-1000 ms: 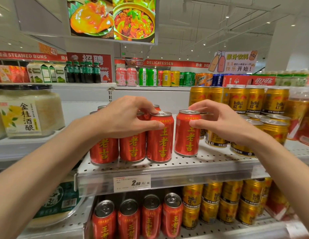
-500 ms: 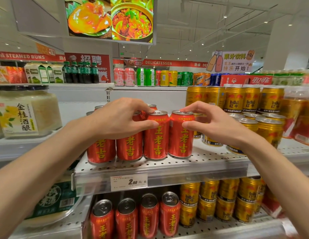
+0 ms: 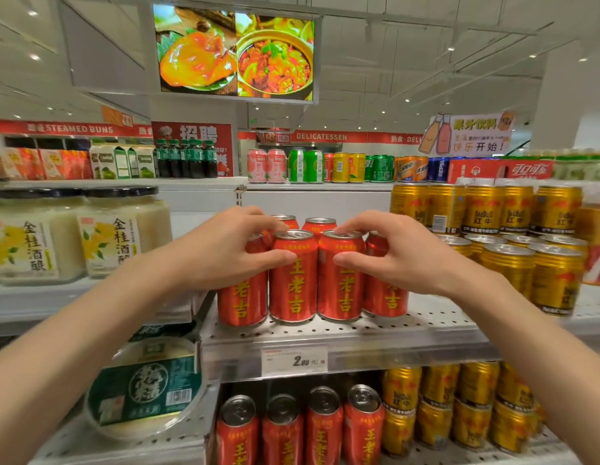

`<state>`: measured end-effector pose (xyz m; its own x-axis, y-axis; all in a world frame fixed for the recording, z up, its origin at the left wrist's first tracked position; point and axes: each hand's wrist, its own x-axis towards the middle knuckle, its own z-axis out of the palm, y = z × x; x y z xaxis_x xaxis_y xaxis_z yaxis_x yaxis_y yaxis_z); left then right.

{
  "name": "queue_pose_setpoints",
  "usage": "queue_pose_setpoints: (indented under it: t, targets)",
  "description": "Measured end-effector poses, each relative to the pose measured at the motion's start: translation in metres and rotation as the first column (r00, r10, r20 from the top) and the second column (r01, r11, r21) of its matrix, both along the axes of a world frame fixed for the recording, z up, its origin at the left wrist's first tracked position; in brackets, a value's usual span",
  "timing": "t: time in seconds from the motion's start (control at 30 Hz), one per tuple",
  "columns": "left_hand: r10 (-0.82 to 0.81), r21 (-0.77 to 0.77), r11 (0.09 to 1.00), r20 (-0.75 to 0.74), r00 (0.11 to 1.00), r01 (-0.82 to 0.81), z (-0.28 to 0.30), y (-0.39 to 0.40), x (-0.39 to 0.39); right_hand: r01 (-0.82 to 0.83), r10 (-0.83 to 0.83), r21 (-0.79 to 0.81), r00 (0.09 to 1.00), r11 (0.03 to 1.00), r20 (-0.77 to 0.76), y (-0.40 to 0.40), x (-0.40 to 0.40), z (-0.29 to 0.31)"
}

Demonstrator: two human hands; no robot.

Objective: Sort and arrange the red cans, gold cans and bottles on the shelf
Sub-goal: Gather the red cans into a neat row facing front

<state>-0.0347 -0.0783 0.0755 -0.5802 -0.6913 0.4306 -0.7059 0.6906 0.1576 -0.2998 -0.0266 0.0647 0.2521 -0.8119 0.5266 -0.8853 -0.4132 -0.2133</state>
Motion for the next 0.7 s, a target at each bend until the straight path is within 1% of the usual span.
queue_pose_setpoints:
  t: [0.07, 0.17, 0.33, 0.4, 0.5, 0.6, 0.7]
  targets:
    - [0.018, -0.016, 1.000, 0.036, 0.999, -0.017, -0.005, -0.001, 0.000, 0.002, -0.002, -0.013, 1.000, 1.000, -0.002, -0.001, -0.001, -0.002]
    - [0.057, -0.080, 0.996, 0.108, 0.992, -0.049, -0.006, -0.004, -0.003, 0.003, -0.003, -0.004, 1.000, 1.000, -0.002, -0.002, -0.002, -0.002]
    - [0.090, -0.094, 0.992, 0.119, 0.989, -0.079, -0.007, -0.002, -0.005, -0.006, 0.005, -0.010, 1.000, 1.000, -0.031, -0.006, -0.004, 0.002]
    - [0.081, -0.053, 0.996, 0.095, 0.992, -0.076, -0.006, 0.001, -0.005, -0.013, 0.012, -0.008, 0.999, 1.000, -0.036, -0.007, -0.005, 0.002]
    - [0.041, 0.029, 0.999, -0.023, 0.999, -0.040, -0.001, 0.002, -0.004, -0.043, 0.043, 0.000, 0.999, 0.999, -0.028, -0.008, -0.007, 0.005]
    - [0.058, 0.010, 0.998, -0.114, 0.992, -0.057, 0.010, -0.008, 0.000, -0.082, 0.081, 0.013, 0.995, 0.997, 0.058, -0.013, -0.008, 0.016]
    - [0.139, 0.004, 0.990, -0.118, 0.983, -0.140, 0.026, -0.029, 0.003, -0.070, 0.068, 0.008, 0.988, 0.998, 0.137, -0.030, -0.009, 0.034]
